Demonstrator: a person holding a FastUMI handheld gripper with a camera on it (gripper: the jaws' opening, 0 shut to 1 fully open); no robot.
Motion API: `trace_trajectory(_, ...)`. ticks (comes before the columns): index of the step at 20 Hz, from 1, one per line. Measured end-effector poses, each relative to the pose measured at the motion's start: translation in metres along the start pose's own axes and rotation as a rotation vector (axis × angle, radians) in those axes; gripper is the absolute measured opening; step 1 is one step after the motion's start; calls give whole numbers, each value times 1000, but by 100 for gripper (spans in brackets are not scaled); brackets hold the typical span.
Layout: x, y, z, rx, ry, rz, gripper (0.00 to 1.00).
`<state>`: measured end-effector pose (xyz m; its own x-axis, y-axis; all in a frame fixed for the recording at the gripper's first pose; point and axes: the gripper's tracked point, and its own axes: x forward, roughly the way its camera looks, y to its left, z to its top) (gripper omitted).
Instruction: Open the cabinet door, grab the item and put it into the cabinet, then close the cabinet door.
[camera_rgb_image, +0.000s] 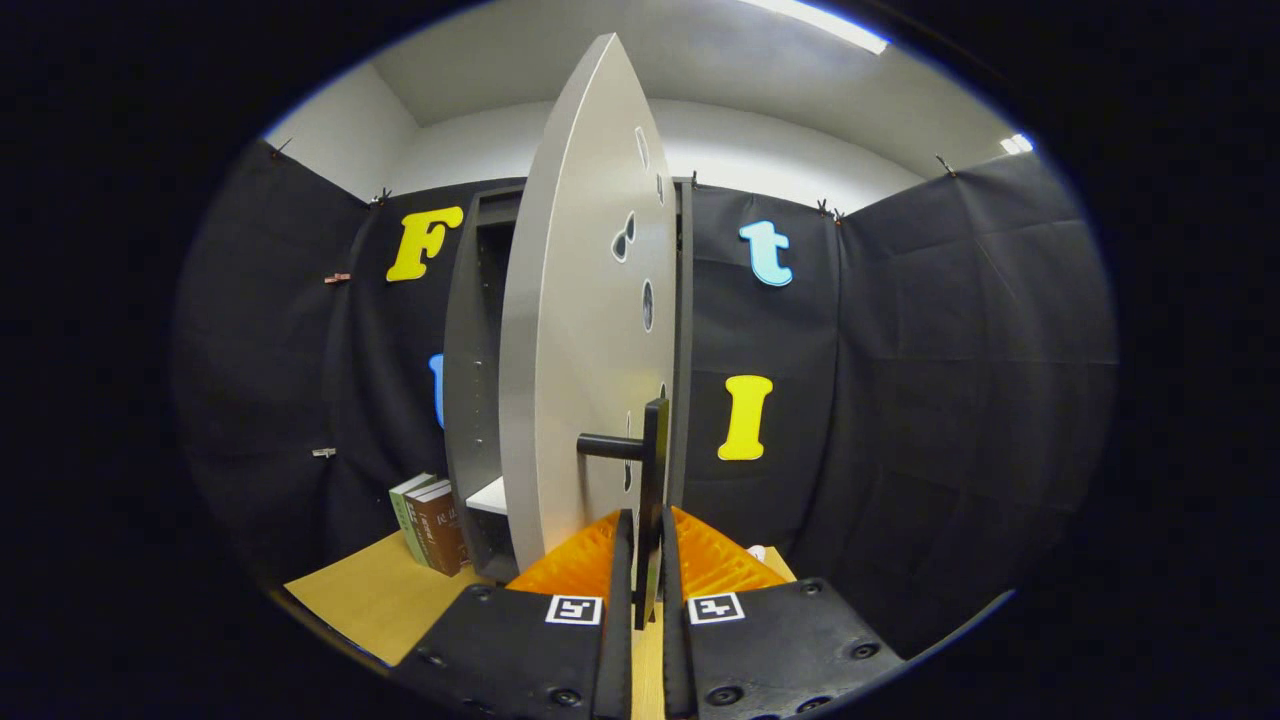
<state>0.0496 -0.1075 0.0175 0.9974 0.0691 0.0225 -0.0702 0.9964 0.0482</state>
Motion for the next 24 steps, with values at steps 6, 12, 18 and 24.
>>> trace_trajectory(6, -21, -51, 3, 1, -8, -76, 11)
trace_trajectory(12, -51, -42, -2, -65, -4, -76, 12)
trace_trajectory(18, -75, 47, -32, -31, 69, 79, 10)
trace_trajectory(24, -56, 145, -106, 4, 232, 224, 27)
